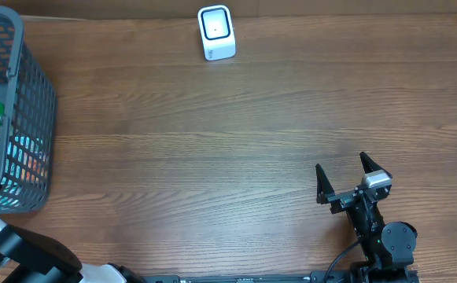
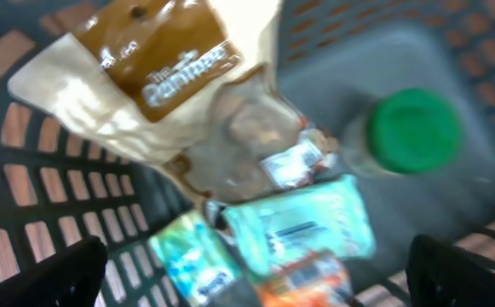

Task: Scan the item barcode
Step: 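Lower the left gripper into the basket toward the snack bag, then grasp the white-and-brown snack bag with the left gripper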

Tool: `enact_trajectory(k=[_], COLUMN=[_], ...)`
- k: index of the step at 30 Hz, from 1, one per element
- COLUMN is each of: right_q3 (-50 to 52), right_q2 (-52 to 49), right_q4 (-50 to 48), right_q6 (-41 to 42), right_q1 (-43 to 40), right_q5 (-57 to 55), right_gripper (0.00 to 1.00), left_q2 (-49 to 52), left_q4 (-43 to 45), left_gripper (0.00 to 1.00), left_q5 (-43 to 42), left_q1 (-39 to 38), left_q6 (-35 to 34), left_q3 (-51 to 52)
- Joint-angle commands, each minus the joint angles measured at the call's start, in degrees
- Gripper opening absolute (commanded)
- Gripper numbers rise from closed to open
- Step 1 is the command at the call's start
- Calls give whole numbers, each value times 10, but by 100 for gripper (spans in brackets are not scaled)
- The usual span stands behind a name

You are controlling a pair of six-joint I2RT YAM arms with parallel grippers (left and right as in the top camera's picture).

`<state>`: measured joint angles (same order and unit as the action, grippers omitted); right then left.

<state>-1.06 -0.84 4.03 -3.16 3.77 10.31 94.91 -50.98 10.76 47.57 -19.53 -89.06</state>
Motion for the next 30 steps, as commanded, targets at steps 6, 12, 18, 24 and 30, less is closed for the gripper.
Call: enact_trajectory(k=[6, 12, 18, 24, 30], right_q3=[6, 6, 6, 6, 6], right_q2=[7, 7, 7, 7, 7], right_q4=[-3, -3, -3, -3, -3], right_q6=[3, 3, 3, 3, 3], right_q1=[-3, -3, -3, -3, -3], right_q5=[3, 3, 3, 3, 3], right_gripper=[100, 100, 100, 100, 100], left_q2=[5, 5, 6, 7, 7], left_q4=[81, 147, 200, 239, 255], left_gripper=[99, 100, 100, 97, 97], left_q5=[112, 126, 108, 48, -4], left_q1=[3, 17, 21, 21, 21], left_q6=[-22, -23, 36, 98, 126], left_q3=[89, 151, 167, 167, 156])
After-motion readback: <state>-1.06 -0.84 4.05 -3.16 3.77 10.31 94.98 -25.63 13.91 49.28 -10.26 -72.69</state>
